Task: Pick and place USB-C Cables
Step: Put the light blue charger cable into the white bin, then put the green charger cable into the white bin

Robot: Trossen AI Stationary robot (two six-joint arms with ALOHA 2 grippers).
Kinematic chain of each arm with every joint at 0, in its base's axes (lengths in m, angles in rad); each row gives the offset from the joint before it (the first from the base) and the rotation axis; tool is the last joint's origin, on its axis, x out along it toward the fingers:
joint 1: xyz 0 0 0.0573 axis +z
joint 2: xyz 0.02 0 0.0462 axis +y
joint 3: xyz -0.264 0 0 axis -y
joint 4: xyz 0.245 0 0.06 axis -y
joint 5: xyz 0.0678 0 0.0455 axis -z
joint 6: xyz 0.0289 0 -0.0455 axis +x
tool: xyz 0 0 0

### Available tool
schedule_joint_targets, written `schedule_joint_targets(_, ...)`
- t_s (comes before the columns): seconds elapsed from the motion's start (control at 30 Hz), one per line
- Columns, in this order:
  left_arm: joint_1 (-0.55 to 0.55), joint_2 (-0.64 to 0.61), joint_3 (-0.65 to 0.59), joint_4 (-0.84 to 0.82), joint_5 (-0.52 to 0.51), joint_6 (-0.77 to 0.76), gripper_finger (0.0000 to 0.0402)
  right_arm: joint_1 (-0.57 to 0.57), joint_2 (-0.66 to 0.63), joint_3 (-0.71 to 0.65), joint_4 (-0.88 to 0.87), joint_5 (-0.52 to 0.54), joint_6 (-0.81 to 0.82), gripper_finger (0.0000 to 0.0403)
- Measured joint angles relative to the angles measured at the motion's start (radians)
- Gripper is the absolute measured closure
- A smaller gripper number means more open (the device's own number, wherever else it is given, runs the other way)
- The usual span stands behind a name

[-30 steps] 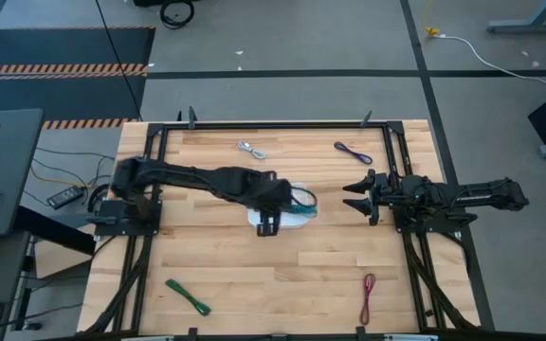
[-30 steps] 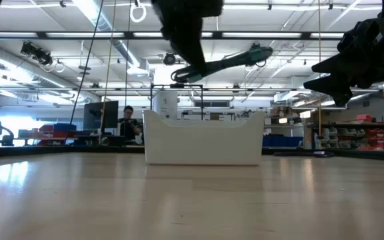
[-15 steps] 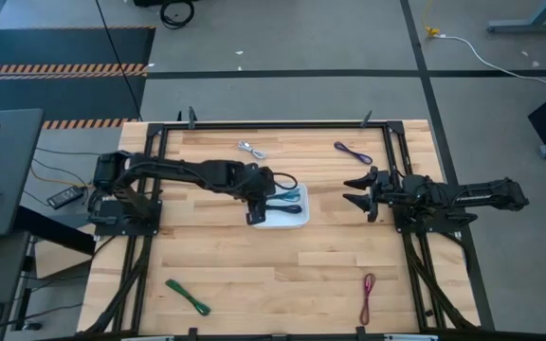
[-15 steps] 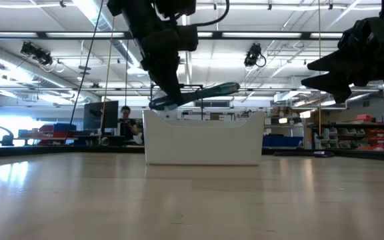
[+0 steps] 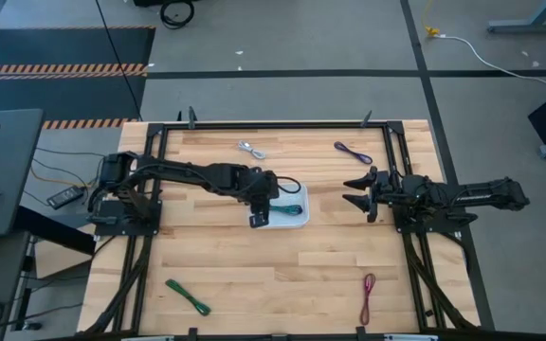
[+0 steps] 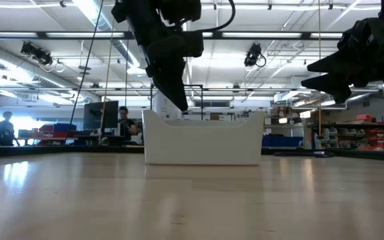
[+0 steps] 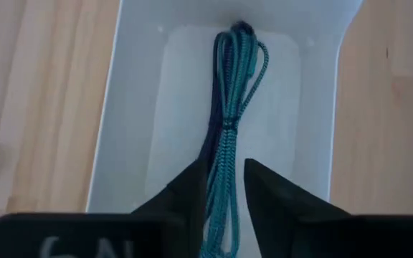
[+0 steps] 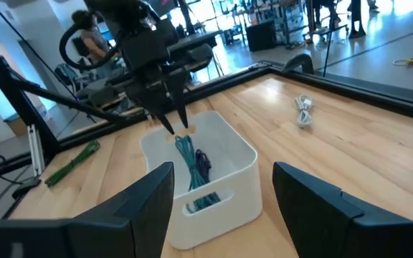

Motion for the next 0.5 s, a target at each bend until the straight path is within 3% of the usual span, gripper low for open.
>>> schedule_joint_targets(0.23,-0.003,-0.003,0.006,0.029,0.0,0.0,0.0273,0.0,0.0,0.0,-0.004,0.0,-0.003,0.0159)
schedule_joint_targets(0.5,-0.113,-0.01,0.199,-0.245,-0.001,-0.024,0.0272,-0.001,0.0,0.0,-0.009,0.0,-0.025,0.0159)
